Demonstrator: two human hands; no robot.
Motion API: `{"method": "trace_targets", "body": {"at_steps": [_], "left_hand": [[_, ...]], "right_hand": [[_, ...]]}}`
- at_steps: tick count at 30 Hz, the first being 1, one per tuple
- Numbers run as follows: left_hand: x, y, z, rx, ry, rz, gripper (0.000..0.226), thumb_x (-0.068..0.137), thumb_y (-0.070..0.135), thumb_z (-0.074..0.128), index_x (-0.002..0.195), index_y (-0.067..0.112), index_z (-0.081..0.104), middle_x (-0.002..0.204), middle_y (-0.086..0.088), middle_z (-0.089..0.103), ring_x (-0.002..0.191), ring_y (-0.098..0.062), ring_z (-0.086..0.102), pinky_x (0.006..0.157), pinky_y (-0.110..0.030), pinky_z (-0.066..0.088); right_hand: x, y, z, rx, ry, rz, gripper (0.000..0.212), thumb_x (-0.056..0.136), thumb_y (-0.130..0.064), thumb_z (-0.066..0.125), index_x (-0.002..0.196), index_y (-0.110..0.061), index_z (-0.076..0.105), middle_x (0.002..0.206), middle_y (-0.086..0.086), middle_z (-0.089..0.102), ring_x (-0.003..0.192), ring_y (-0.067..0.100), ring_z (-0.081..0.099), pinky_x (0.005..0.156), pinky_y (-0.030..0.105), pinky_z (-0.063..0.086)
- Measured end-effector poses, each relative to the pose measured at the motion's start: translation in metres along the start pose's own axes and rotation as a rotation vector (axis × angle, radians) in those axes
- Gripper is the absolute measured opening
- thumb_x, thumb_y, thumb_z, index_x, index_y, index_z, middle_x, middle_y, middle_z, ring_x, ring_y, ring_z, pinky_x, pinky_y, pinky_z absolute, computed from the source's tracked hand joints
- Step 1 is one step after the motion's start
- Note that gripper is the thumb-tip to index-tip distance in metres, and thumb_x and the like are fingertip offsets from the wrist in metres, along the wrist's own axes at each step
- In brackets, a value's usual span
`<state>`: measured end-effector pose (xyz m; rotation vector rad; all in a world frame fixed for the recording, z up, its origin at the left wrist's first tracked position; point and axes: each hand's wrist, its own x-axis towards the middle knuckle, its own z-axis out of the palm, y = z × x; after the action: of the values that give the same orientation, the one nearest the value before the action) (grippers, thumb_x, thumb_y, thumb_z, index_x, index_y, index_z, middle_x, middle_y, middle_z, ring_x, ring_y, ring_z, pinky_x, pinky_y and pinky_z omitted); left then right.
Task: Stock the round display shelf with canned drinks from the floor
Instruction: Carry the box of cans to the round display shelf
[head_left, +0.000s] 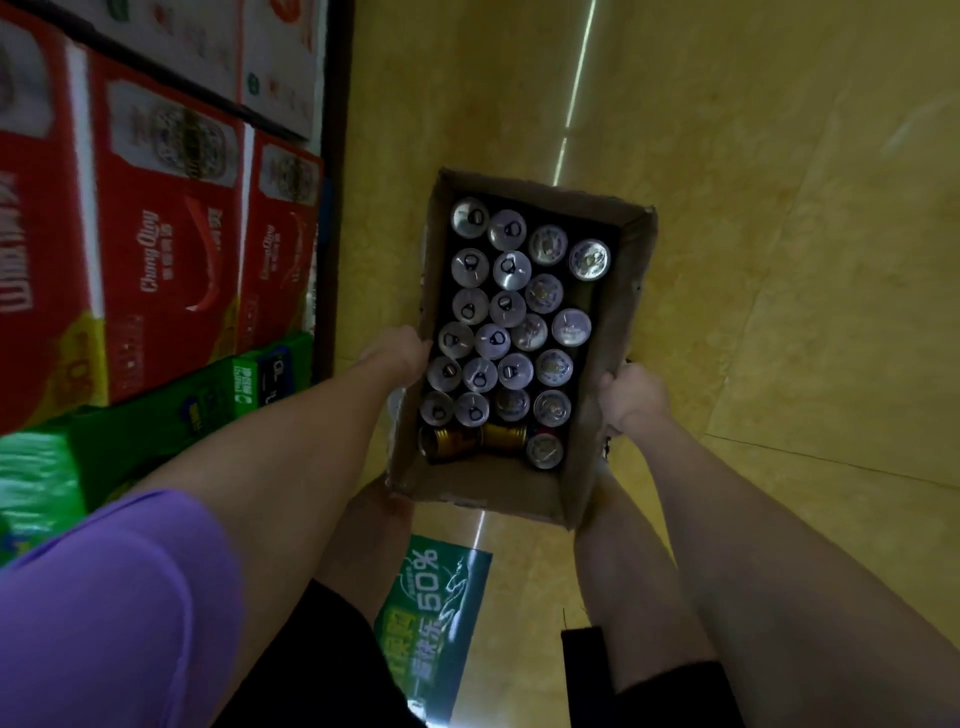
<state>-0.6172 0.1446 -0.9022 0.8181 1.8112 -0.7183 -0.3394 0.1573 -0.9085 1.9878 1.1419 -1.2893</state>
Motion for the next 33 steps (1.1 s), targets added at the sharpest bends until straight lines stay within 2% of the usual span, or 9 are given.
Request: {"method": "trace_targets", "body": {"at_steps": [7,13,16,20,22,26,28,30,33], "left_hand": [[-0.14,-0.001,-0.057,0.193,-0.025,0.11,0.042,0.107,0.031,0.03,0.118,0.0,0.055,0.118,-0.019,0.06,0.098,-0.03,0.055,0.078,-0.033,0.041],[-0.283,-0.001,-0.118,0.267,0.063,0.223,0.036,0.105,0.025,0.035,0.119,0.002,0.058,0.12,-0.017,0.061,0.105,-0.03,0.059,0.085,-0.035,0.048],[-0.342,-0.002,-0.153,0.238,0.108,0.267,0.033,0.101,0.026,0.045,0.121,0.004,0.06,0.121,-0.014,0.062,0.108,-0.028,0.061,0.088,-0.034,0.049],[-0.426,-0.002,-0.191,-0.026,0.027,0.424,0.023,0.097,0.016,0.057,0.113,0.0,0.061,0.114,-0.016,0.066,0.102,-0.029,0.065,0.088,-0.037,0.056],[-0.471,-0.006,-0.205,-0.067,-0.036,0.531,0.009,0.1,0.007,0.049,0.099,0.005,0.058,0.096,-0.01,0.065,0.078,-0.019,0.062,0.065,-0.023,0.057],[-0.526,-0.018,-0.221,0.128,0.047,0.591,0.017,0.102,0.011,0.042,0.089,0.009,0.052,0.09,-0.012,0.062,0.057,-0.011,0.042,0.046,-0.017,0.039],[-0.544,-0.021,-0.224,0.207,0.063,0.628,0.02,0.103,0.013,0.041,0.088,0.011,0.053,0.084,-0.008,0.061,0.054,-0.009,0.039,0.047,-0.014,0.044],[-0.558,-0.022,-0.222,0.274,0.083,0.657,0.022,0.104,0.017,0.04,0.112,0.004,0.056,0.093,-0.005,0.061,0.056,-0.009,0.04,0.067,-0.023,0.052],[-0.563,-0.016,-0.216,0.371,0.125,0.676,0.032,0.105,0.019,0.038,0.127,-0.001,0.049,0.081,-0.003,0.052,0.059,-0.011,0.042,0.059,-0.022,0.043]], "right_hand": [[-0.107,0.001,-0.078,-0.051,-0.136,0.013,0.027,0.093,-0.022,0.043,0.092,-0.003,0.062,0.085,0.018,0.066,0.058,0.037,0.068,0.048,0.047,0.058],[-0.267,-0.016,-0.167,0.061,-0.089,-0.066,0.019,0.097,-0.009,0.048,0.082,-0.002,0.057,0.098,0.022,0.066,0.075,0.037,0.069,0.06,0.046,0.06],[-0.331,-0.02,-0.211,0.096,-0.019,-0.084,0.023,0.099,-0.013,0.046,0.106,0.001,0.062,0.109,0.021,0.065,0.089,0.031,0.069,0.054,0.031,0.058],[-0.413,-0.019,-0.257,0.115,0.02,-0.125,0.024,0.097,-0.006,0.048,0.074,-0.003,0.056,0.065,0.016,0.062,0.053,0.029,0.061,0.062,0.045,0.059],[-0.45,-0.014,-0.27,0.14,0.062,-0.109,0.029,0.097,-0.01,0.048,0.069,-0.005,0.053,0.041,0.01,0.053,0.04,0.025,0.052,0.064,0.048,0.059],[-0.506,0.005,-0.27,0.186,0.083,-0.067,0.031,0.098,-0.01,0.044,0.069,-0.004,0.051,0.04,0.009,0.048,0.044,0.025,0.052,0.079,0.051,0.058],[-0.529,0.012,-0.26,0.251,0.128,-0.049,0.03,0.099,-0.008,0.04,0.072,-0.004,0.051,0.049,0.013,0.048,0.044,0.025,0.051,0.074,0.053,0.059],[-0.538,0.02,-0.249,0.326,0.176,-0.039,0.026,0.099,-0.007,0.041,0.075,-0.004,0.052,0.057,0.013,0.05,0.047,0.025,0.052,0.064,0.045,0.06],[-0.542,0.03,-0.23,0.44,0.262,0.009,0.006,0.096,-0.011,0.049,0.09,-0.011,0.051,0.072,0.006,0.053,0.057,0.02,0.055,0.041,0.026,0.051]]}}
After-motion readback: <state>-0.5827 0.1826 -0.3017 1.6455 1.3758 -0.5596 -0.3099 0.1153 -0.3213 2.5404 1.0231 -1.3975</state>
